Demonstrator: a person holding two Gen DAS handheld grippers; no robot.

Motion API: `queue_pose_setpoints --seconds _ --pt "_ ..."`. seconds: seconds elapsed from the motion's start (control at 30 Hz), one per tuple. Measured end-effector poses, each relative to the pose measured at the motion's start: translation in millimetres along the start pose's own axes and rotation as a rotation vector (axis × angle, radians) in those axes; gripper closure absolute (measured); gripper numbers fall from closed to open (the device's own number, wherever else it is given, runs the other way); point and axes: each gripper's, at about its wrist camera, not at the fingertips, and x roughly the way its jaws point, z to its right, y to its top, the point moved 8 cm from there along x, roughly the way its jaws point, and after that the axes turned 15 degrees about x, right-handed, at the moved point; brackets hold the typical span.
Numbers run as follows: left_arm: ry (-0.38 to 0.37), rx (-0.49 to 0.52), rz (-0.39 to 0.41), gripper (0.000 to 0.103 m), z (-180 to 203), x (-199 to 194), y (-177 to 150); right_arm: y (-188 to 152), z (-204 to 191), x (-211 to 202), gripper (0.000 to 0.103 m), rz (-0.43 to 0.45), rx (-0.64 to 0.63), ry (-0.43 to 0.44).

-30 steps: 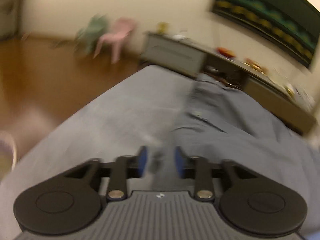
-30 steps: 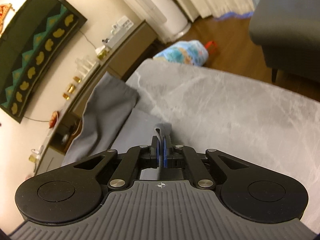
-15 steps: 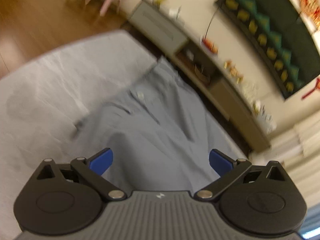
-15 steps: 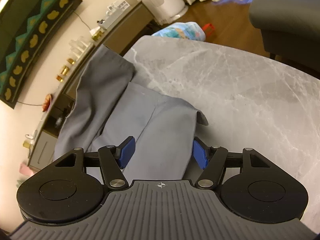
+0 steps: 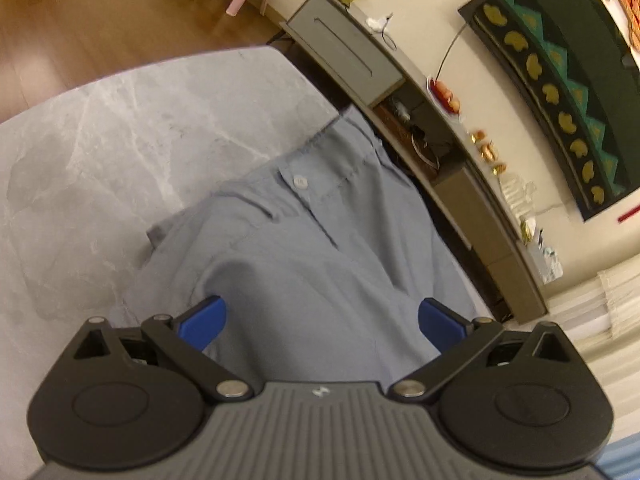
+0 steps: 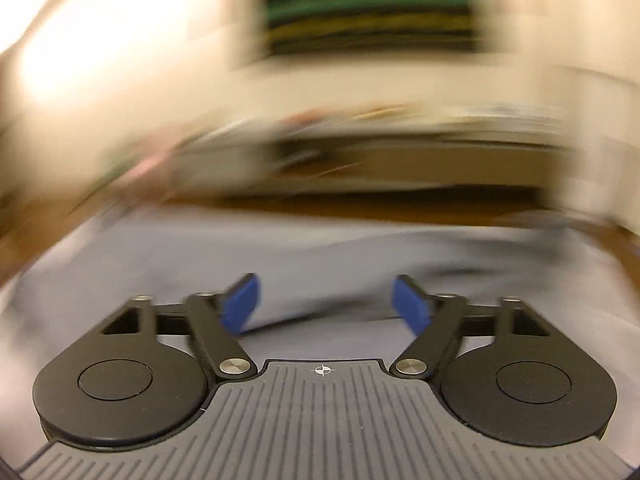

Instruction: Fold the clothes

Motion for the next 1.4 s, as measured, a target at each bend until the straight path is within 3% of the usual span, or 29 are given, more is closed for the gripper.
queue_pose_setpoints --seconds 0.07,0.13,0.2,0.27,0.33,0.4,0.5,0.6,0.67,0.7,0.77,0.83,0.87,0.9,0.93,1.0,1.07,1.17,1.23,1.27,1.33,1.37,1.4 --pt "-0.022 0.005 -0.036 0.000 5.9 -2.0 -8.2 -11.3 -82.5 38.6 0.016 -0.079 -0.191 0.122" --pt "-0.037 0.001 -0.049 0.000 6.7 -2.3 -11.5 -25.7 -149.9 80.7 0.009 -0.145 -0.376 0.188" --pt "-0.048 -0.009 -0.048 0.000 4.6 -1.4 -11.9 -45.0 -186.6 126.3 0.007 -0.250 -0.536 0.199" --pt "-0.060 -0.019 -0.047 0.000 2.4 -0.6 -12.2 -59.0 -194.1 165.0 0.008 -0.338 -0.615 0.149" --pt "-0.078 -0.031 -0.044 0.000 0.1 0.3 -10.9 -68.0 -182.8 192.2 0.027 -0.512 -0.521 0.153" --pt "-0.091 -0.033 -0.032 0.000 -1.2 0.5 -7.5 -66.0 -175.5 195.5 0.078 -0.605 -0.384 0.206" --pt "-0.076 -0.002 0.003 0.000 -6.7 -0.5 1.4 -50.2 -178.3 163.4 0.099 -0.516 -0.331 0.266" --pt "-0.027 -0.011 0.131 0.011 -19.1 -17.4 18.1 -25.8 -182.9 113.1 0.103 -0.336 -0.298 0.289" --pt "-0.053 -0.050 0.262 0.005 -26.7 -42.3 28.1 -8.6 -188.9 67.7 0.103 -0.177 -0.279 0.332" --pt "-0.045 -0.060 0.267 0.000 -31.9 -45.3 27.3 -8.1 -191.1 47.6 0.103 -0.114 -0.304 0.348" --pt "-0.036 -0.085 0.261 0.000 -41.9 -48.0 24.5 -37.8 -187.1 45.6 0.103 -0.156 -0.429 0.289" --pt "-0.079 -0.142 0.134 0.000 -47.5 -26.9 11.3 -78.5 -172.8 63.5 0.101 -0.253 -0.577 0.160" --pt "-0.093 -0.161 0.077 0.000 -48.6 -17.7 5.0 -89.3 -169.3 65.9 0.094 -0.270 -0.618 0.128" --pt "-0.077 -0.145 0.051 0.000 -47.3 -13.6 2.3 -93.2 -169.3 63.6 0.077 -0.264 -0.647 0.112" --pt "-0.056 -0.112 0.043 0.000 -45.0 -12.2 3.3 -90.9 -177.7 58.7 0.069 -0.236 -0.670 0.114" --pt "-0.026 -0.043 0.033 0.000 -38.4 -10.9 6.6 -82.0 -206.6 47.9 0.033 -0.158 -0.716 0.130" --pt "-0.024 0.000 0.000 0.000 -32.3 -5.1 5.1 -67.9 -237.8 51.5 0.014 -0.098 -0.762 0.155" --pt "-0.035 0.035 -0.037 0.000 -25.3 2.3 -0.3 -71.8 -285.9 74.6 0.014 -0.085 -0.869 0.175" --pt "-0.069 0.055 -0.025 0.000 -18.8 0.3 -0.7 -77.5 -312.6 104.0 0.016 -0.131 -0.908 0.185" --pt "-0.089 0.061 -0.014 0.001 -17.0 -2.2 0.3 -80.5 -325.1 120.1 0.019 -0.162 -0.922 0.191" --pt "-0.122 0.061 0.009 0.009 -15.6 -7.1 2.5 -87.1 -336.4 157.1 0.042 -0.258 -0.930 0.180" --pt "-0.136 0.059 0.020 0.010 -15.5 -9.4 4.0 -90.6 -335.2 170.7 0.091 -0.320 -0.915 0.174" --pt "-0.143 0.047 0.033 0.010 -16.9 -11.5 6.7 -88.8 -335.0 179.8 0.103 -0.358 -0.893 0.175"
